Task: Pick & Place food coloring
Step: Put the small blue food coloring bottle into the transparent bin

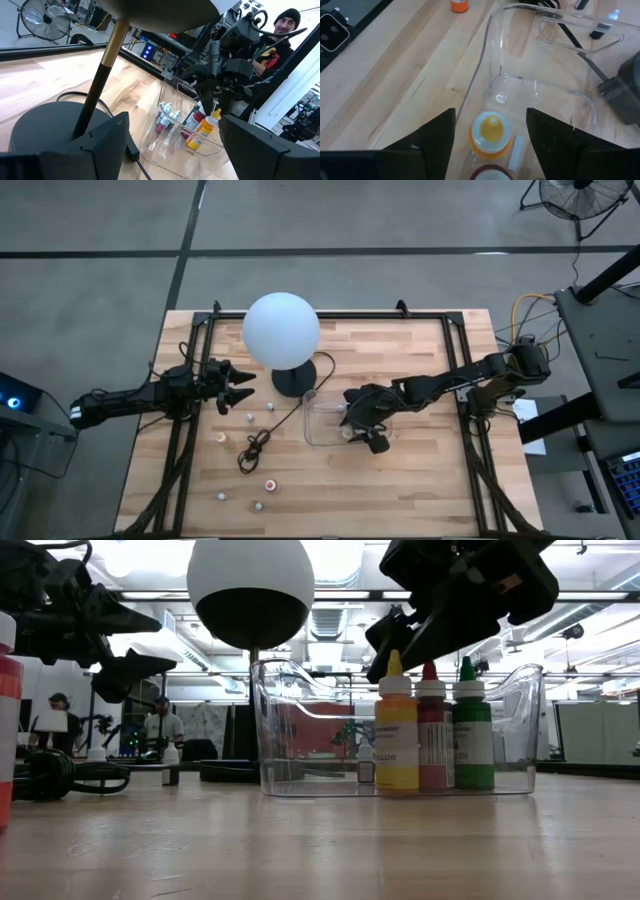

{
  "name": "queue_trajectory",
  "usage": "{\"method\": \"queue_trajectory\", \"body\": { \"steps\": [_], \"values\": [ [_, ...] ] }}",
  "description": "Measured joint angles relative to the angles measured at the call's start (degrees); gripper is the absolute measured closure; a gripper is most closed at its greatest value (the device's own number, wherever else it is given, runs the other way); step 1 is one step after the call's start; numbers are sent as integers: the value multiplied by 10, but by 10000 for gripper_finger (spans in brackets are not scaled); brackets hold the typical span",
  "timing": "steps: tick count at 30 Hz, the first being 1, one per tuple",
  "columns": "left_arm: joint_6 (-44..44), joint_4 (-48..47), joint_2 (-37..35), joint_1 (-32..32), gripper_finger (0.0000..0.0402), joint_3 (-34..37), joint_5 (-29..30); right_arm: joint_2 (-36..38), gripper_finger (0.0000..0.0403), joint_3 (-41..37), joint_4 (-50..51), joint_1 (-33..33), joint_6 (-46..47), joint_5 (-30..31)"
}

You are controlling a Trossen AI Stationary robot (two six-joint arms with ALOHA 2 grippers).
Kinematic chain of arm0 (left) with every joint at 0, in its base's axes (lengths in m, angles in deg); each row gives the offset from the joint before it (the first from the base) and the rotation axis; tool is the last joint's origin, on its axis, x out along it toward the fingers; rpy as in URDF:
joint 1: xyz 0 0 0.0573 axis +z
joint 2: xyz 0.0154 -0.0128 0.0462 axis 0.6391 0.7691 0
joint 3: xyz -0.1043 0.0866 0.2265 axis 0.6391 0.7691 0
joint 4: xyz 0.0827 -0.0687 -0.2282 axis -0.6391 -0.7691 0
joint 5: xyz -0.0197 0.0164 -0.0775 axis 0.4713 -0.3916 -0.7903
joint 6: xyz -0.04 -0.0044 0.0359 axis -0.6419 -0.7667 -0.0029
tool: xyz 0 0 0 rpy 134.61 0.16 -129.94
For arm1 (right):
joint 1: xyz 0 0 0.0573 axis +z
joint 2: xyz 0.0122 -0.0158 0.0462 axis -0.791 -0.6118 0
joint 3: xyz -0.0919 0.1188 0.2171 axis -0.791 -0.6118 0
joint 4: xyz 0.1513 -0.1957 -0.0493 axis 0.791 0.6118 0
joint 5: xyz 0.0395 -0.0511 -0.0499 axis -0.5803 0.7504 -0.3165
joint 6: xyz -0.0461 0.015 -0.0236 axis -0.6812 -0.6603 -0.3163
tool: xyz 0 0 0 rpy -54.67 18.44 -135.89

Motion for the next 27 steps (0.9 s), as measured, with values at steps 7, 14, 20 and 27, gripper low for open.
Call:
{"method": "queue_trajectory", "body": {
  "steps": [7, 14, 20, 27],
  "values": [
    [0, 0, 0, 0, 122, 0, 0, 1, 154, -6, 0, 0, 3, 0],
    [0, 0, 0, 0, 122, 0, 0, 1, 151, -12, 0, 0, 4, 0],
    [0, 0, 0, 0, 122, 0, 0, 6, 141, -9, -3, 0, 0, 1],
    [0, 0, 0, 0, 122, 0, 0, 38, 133, -1, -4, 0, 0, 6]
  ]
}}
